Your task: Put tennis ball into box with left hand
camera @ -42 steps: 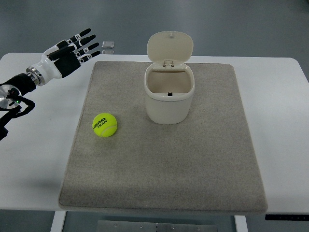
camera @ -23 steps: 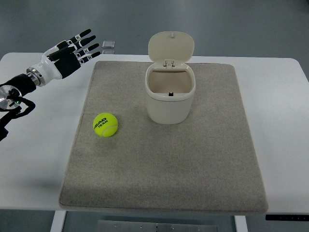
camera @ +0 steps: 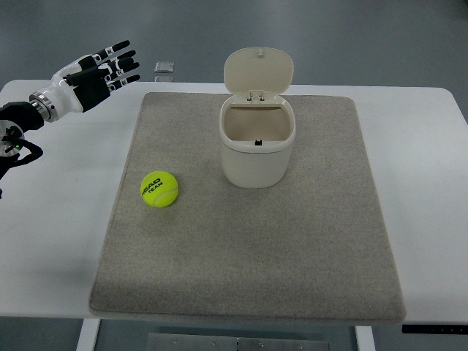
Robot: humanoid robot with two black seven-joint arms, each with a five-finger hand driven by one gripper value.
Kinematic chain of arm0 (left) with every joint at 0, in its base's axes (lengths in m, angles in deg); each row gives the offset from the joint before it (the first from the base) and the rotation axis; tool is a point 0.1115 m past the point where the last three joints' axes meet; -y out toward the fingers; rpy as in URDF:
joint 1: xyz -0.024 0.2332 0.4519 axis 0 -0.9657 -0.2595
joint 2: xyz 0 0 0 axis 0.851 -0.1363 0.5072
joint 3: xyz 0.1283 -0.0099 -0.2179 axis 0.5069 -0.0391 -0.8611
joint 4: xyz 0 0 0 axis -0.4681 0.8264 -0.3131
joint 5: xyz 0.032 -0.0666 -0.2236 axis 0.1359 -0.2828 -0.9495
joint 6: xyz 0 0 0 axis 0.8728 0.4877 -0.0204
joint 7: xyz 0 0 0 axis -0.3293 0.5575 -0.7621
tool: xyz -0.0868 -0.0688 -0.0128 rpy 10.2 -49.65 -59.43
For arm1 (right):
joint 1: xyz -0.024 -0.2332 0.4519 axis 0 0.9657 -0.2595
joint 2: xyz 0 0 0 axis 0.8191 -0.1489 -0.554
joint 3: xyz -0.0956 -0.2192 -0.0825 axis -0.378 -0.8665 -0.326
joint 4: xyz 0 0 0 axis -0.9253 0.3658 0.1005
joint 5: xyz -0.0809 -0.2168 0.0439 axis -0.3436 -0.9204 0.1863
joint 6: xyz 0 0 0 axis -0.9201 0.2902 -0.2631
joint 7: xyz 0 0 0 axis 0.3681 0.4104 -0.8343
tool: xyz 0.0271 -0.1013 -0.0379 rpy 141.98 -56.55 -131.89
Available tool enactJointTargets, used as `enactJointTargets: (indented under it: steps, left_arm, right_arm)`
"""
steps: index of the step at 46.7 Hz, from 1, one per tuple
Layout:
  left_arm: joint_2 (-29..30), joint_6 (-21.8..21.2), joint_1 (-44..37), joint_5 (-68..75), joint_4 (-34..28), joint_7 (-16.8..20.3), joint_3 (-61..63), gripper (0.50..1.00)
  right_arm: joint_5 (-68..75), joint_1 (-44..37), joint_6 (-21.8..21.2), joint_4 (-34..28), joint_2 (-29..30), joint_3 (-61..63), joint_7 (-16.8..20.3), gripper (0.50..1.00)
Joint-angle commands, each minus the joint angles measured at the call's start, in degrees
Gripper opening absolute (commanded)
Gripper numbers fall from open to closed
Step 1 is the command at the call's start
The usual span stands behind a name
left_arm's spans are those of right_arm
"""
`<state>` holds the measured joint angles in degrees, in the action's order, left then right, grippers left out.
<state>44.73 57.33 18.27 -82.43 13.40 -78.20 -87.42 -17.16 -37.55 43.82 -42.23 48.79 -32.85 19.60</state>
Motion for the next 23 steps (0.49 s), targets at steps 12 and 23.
enactJointTargets:
  steps: [12, 23]
  left_arm:
    - [4.0, 0.1, 0.9, 13.5, 1.0, 6.3, 0.4, 0.994]
    - [9.2, 0.3, 0.1, 29.5, 8.0, 14.3, 0.4, 0.994]
  right_arm:
    - [0.0, 0.0, 0.0, 0.0, 0.0, 0.0, 0.0, 0.903]
    - [0.0, 0.0, 0.0, 0.0, 0.0, 0.0, 0.0, 0.903]
